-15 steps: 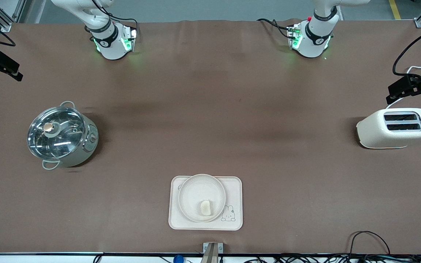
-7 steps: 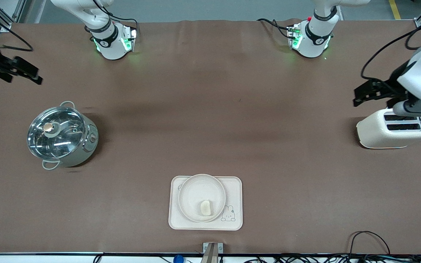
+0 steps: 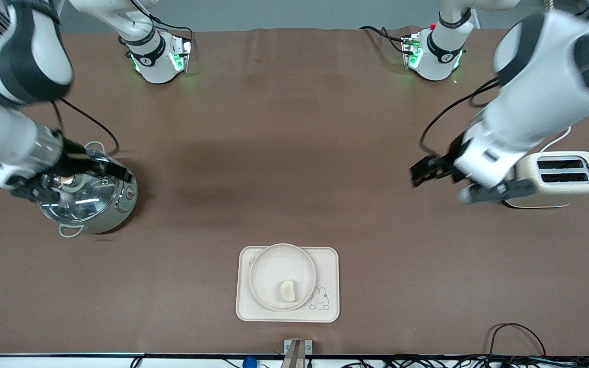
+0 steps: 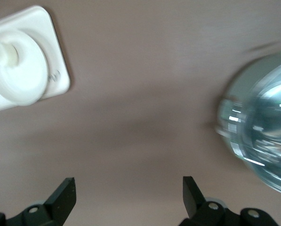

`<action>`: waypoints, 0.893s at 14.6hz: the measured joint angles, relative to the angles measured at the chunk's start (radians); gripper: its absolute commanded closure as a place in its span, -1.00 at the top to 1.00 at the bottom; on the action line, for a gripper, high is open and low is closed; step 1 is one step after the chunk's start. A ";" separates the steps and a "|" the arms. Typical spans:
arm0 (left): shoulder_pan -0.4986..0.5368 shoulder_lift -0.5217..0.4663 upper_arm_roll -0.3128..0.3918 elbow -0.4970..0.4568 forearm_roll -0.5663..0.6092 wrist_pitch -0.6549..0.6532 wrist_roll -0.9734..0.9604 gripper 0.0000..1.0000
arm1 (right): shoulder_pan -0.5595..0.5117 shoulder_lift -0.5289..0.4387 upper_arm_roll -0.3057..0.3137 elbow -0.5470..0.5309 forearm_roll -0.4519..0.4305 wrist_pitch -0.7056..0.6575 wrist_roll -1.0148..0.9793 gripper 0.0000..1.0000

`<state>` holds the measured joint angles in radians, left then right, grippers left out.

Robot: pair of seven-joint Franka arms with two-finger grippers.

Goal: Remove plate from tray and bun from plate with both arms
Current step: 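Lower both grippers to opposite sides of the plate rim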

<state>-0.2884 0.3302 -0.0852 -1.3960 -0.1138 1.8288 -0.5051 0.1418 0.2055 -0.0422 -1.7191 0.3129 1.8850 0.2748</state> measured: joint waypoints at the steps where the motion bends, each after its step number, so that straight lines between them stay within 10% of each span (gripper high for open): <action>1: -0.017 0.057 0.000 -0.004 0.010 0.063 -0.035 1.00 | 0.019 0.057 0.000 0.001 0.064 0.080 0.021 1.00; 6: -0.046 0.324 0.000 -0.002 0.076 0.362 -0.119 1.00 | 0.117 0.376 0.003 0.148 0.232 0.356 0.044 1.00; 13: -0.132 0.358 -0.004 0.022 0.225 0.403 -0.287 1.00 | 0.277 0.789 0.006 0.539 0.244 0.635 0.234 0.98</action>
<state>-0.4205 0.6883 -0.0895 -1.3741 0.1114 2.2320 -0.7918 0.4192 0.9949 -0.0363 -1.1799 0.5570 2.5203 0.5087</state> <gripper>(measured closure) 0.000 0.000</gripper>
